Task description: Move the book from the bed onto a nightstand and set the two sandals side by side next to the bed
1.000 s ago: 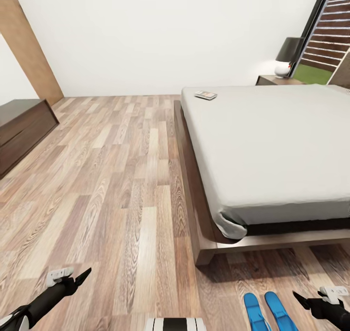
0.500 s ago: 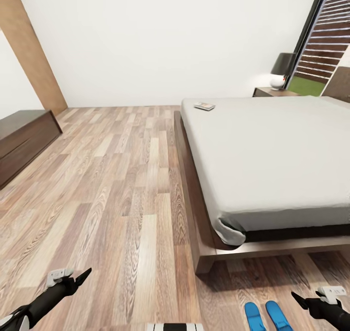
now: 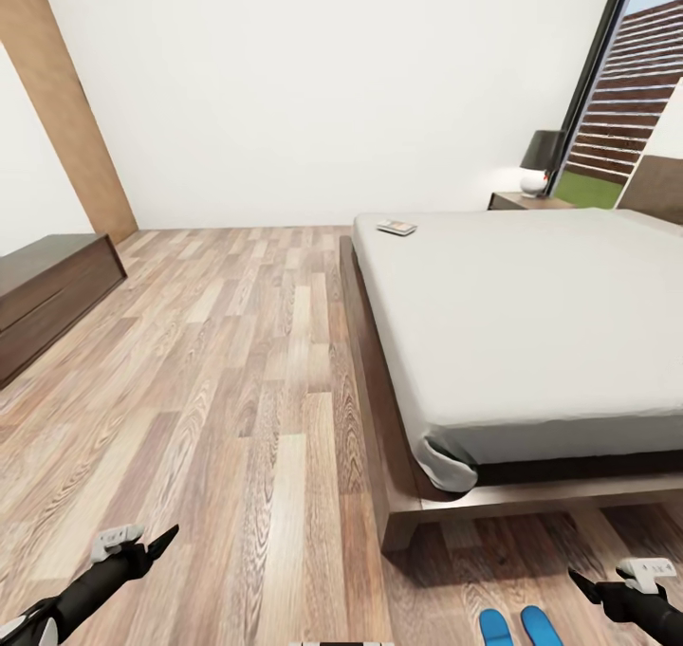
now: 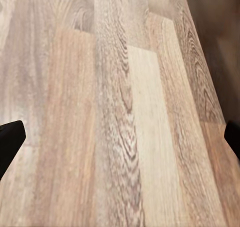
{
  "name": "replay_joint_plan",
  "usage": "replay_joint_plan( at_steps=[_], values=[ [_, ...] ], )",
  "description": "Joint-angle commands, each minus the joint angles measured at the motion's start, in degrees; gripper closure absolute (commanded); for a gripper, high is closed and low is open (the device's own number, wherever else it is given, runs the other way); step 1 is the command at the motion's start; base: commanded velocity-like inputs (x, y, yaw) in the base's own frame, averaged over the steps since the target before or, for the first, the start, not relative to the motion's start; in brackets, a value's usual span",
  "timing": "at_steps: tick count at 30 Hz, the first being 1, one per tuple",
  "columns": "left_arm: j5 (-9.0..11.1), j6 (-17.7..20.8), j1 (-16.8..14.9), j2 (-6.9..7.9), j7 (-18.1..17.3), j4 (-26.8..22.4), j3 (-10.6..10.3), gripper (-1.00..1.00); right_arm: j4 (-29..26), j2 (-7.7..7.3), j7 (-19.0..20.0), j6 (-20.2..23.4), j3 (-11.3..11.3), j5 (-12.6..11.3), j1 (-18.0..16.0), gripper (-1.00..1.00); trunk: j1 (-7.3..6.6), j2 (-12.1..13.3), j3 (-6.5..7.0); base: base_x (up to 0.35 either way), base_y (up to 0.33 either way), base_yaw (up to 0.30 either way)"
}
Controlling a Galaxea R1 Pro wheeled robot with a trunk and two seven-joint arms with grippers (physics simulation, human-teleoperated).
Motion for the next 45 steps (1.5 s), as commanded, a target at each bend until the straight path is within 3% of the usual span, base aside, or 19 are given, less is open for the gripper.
replay_joint_plan(
  at_steps=[1, 10, 15, 22, 45],
  values=[
    [-0.5, 0.22, -0.07, -0.07, -0.24, 0.25, 0.34, -1.0, 0.07, -0.01, 0.18, -0.19, 0.5, -0.54, -0.05, -1.0, -0.04, 0.0, 0.18, 0.0, 0.0, 0.0],
    [-0.7, 0.17, -0.07, -0.1, -0.16, 0.48, 0.3, -1.0, 0.07, -0.02, 0.18, -0.19, 0.49, -0.54, -0.05, -1.0, -0.27, 0.12, 2.17, 0.0, 0.0, 0.0],
    [-2.25, 0.17, -0.07, -0.22, -0.14, 0.51, 0.26, -1.0, 0.07, -0.01, 0.18, -0.19, 0.5, -0.54, -0.05, -1.0, -0.4, 0.18, 3.28, 0.0, 0.0, 0.0],
    [-2.52, -0.86, -0.07, -0.35, -0.15, 0.56, 0.25, -1.0, 0.07, -0.01, 0.18, -0.19, 0.5, -0.54, -0.05, -1.0, -0.58, 0.28, 4.83, 0.0, 0.0, 0.0],
    [-2.53, -1.24, -0.07, -0.35, -0.16, 0.6, 0.26, -1.0, 0.07, 0.06, 0.15, -0.19, 0.47, -0.54, -0.05, -1.0, -0.58, 0.28, 4.83, 0.0, 0.0, 0.0]
  ],
)
